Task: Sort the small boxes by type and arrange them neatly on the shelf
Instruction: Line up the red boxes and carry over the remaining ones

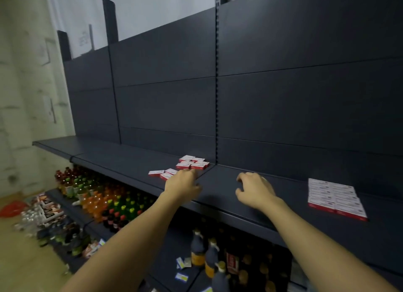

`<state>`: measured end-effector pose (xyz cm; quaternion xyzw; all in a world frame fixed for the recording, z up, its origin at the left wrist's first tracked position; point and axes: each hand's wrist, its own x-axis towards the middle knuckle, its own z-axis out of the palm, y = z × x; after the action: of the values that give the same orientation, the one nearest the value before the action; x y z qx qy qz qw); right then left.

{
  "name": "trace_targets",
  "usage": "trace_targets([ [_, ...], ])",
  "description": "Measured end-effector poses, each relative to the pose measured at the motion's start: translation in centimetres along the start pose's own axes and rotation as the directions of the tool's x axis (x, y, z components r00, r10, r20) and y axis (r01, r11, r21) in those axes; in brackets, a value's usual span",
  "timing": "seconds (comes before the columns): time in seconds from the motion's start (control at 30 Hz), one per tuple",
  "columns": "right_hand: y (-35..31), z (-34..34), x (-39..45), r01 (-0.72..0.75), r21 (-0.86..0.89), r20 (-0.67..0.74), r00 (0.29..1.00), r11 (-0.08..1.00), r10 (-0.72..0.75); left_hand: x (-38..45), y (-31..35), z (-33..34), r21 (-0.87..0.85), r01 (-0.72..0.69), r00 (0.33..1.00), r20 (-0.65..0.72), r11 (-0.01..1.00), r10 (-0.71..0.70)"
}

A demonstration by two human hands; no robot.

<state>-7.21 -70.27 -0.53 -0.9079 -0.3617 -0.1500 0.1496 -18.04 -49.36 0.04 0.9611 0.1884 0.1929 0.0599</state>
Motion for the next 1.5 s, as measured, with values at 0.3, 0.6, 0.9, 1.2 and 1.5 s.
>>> trace_targets([
  [0.3,-7.1,3.9,3.3,-0.003,-0.04,-0.036,0.999,0.999,0.001,0.4,-7.7,1.6,0.03,-0.062,0.99,-0.127,0.998,0.066],
  [0.6,-11.8,6.8,11.7,0.055,-0.087,-0.021,0.998,0.995,-0.057,7.0,-13.0,2.7,0.063,-0.111,0.984,-0.133,0.992,0.118],
  [0.9,-12.1,9.3,22.3,0.026,-0.109,-0.028,0.999,0.994,-0.029,16.2,-16.7,3.5,0.111,-0.127,0.988,-0.069,0.986,0.135],
  [1.2,-10.3,12.4,27.8,-0.039,-0.074,0.0,0.999,0.996,0.039,23.7,-19.1,5.7,0.01,-0.145,0.989,-0.035,0.989,0.146],
  [1.5,-9.2,15.6,30.1,-0.186,-0.03,-0.045,0.982,0.982,0.185,30.2,-22.3,9.5,-0.055,-0.24,0.969,0.045,0.969,0.242],
])
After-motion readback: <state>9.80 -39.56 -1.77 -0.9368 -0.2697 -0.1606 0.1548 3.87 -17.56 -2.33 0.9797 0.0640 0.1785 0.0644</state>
